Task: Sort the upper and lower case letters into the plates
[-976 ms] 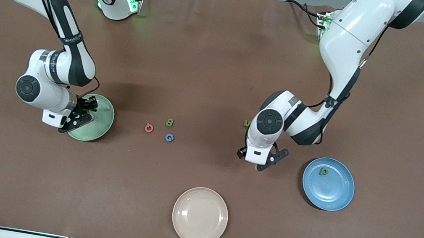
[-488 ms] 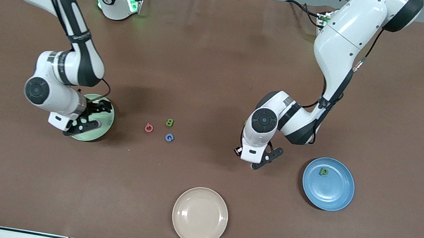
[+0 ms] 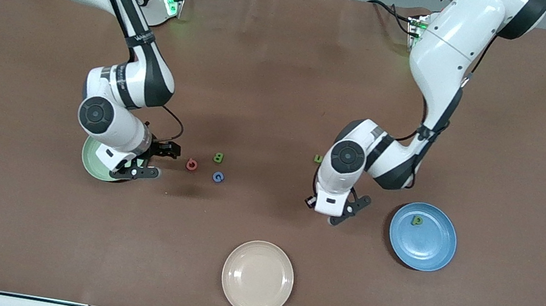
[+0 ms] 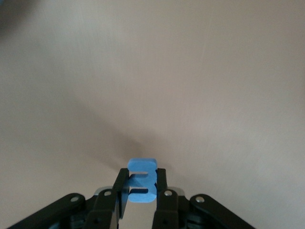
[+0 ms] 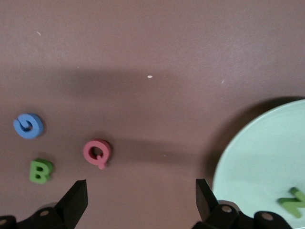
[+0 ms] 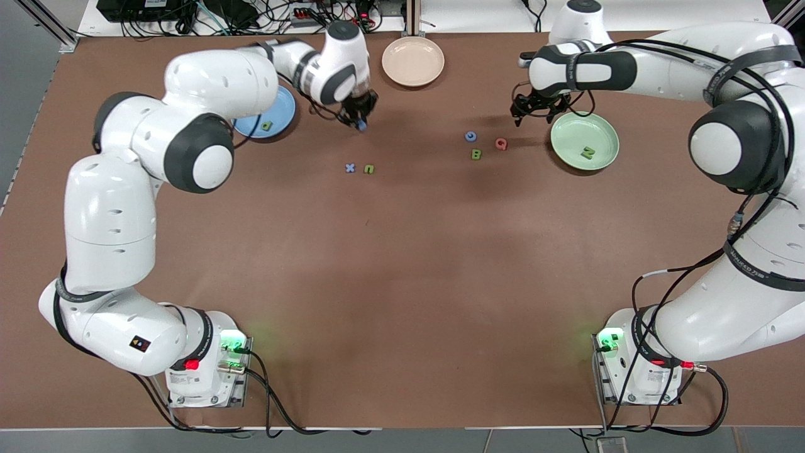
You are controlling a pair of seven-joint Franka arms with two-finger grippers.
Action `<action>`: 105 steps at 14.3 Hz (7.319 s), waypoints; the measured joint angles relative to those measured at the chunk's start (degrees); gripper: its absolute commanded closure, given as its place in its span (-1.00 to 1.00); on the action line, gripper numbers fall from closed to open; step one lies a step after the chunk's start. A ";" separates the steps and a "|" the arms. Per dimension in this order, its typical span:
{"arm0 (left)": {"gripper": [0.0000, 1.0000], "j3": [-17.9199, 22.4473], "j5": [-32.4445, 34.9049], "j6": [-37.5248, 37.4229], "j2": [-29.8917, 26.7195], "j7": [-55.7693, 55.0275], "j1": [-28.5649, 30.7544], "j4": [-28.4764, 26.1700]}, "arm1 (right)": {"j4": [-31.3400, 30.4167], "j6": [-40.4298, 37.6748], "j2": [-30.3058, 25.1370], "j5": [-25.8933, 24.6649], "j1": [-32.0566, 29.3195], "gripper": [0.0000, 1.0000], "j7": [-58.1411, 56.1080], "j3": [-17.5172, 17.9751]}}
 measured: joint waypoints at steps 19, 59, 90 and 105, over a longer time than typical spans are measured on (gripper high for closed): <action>-1.00 -0.05 1.68 0.61 -6.56 44.97 25.67 -12.43 | -1.46 12.73 7.00 -1.40 6.39 0.00 11.80 -0.11; 1.00 -21.56 11.51 12.66 -10.02 5.37 21.04 -26.21 | -13.61 8.65 -5.80 -2.10 -7.53 -1.00 -7.54 -0.69; -0.95 -31.60 24.68 10.23 -5.02 -33.53 25.03 -25.60 | -2.19 15.66 7.11 -2.14 14.32 0.55 34.74 -0.37; 0.99 -31.45 24.68 8.53 -2.98 -46.76 22.05 -24.92 | -2.76 -0.44 -2.66 -2.39 -3.23 1.00 -1.70 -2.16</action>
